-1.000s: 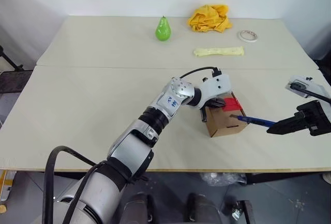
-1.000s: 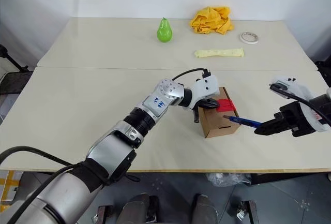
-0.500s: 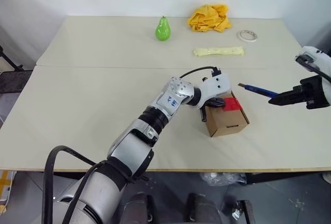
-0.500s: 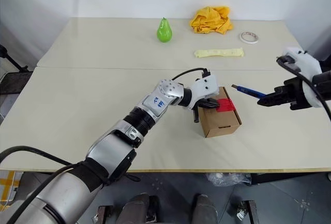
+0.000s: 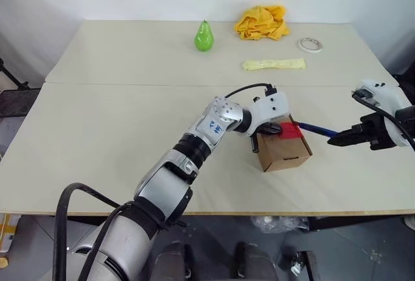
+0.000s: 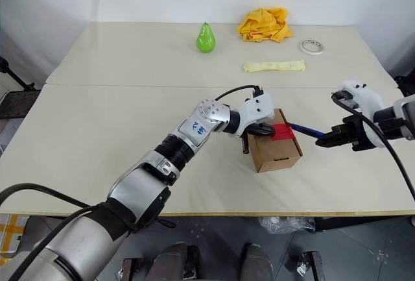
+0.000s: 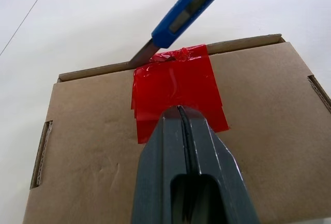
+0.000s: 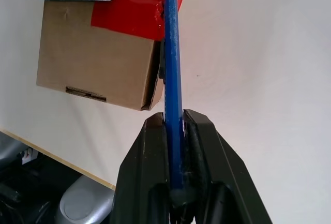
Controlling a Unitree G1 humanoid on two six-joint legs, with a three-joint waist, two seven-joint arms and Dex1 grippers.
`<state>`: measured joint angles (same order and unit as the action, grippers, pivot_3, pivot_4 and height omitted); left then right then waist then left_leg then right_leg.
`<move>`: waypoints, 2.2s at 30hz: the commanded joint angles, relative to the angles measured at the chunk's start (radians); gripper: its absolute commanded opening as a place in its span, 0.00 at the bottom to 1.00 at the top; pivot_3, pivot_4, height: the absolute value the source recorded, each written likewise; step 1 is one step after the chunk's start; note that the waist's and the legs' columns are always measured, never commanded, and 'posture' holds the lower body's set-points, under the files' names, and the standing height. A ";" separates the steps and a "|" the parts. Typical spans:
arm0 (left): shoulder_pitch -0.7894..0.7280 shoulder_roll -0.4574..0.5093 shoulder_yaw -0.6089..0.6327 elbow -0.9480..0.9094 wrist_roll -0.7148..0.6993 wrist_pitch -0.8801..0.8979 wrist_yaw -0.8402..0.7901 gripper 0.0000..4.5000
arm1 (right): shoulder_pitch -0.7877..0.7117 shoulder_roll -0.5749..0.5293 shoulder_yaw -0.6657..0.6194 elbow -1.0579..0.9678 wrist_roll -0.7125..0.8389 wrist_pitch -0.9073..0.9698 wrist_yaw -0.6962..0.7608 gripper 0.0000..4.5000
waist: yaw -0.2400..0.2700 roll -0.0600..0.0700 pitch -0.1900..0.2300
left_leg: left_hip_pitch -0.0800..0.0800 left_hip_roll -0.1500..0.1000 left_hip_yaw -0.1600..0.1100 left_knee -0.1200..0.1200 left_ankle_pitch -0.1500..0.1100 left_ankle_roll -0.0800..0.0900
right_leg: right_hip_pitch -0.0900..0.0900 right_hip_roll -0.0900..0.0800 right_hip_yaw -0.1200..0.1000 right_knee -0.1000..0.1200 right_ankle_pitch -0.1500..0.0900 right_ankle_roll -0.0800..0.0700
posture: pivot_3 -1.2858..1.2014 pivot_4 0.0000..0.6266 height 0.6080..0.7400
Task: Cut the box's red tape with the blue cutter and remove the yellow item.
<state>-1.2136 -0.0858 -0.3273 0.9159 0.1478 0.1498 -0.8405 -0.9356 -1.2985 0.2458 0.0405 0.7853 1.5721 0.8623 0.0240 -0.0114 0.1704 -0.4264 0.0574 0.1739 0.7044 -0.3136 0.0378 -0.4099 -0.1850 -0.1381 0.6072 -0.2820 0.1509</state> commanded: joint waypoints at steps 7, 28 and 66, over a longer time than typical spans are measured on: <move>0.050 -0.006 -0.050 0.071 0.043 0.036 -0.025 0.00 | 0.020 -0.073 -0.008 -0.077 -0.003 0.037 0.082 0.04 | 0.000 0.000 0.000 | 0.000 0.000 0.000 0.000 0.000 0.000 | 0.000 0.000 0.000 0.000 0.000 0.000 | 0.52 0.24 1.00; 0.089 0.011 -0.004 -0.042 -0.013 0.029 -0.041 0.00 | -0.038 -0.282 0.098 -0.064 -0.023 -0.096 0.406 0.04 | 0.001 0.000 0.000 | 0.000 0.000 0.000 0.000 0.000 0.000 | 0.000 0.000 0.000 0.000 0.000 0.000 | 0.52 0.24 1.00; 0.434 0.246 0.062 -0.607 -0.191 0.337 0.043 0.00 | 0.534 0.542 -0.318 0.335 -0.669 -1.601 -0.092 0.06 | -0.028 0.009 0.002 | 0.006 0.000 0.005 -0.004 0.007 -0.003 | 0.000 0.002 0.004 0.008 0.000 0.001 | 0.52 0.24 1.00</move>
<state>-0.7563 0.1722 -0.2493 0.3015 -0.0592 0.5088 -0.8148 -0.3759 -0.7571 -0.0645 0.3851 0.1269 -0.0175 0.7923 -0.0044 -0.0026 0.1723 -0.4207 0.0569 0.1788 0.7005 -0.3069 0.0352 -0.4103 -0.1831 -0.1338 0.6145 -0.2819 0.1519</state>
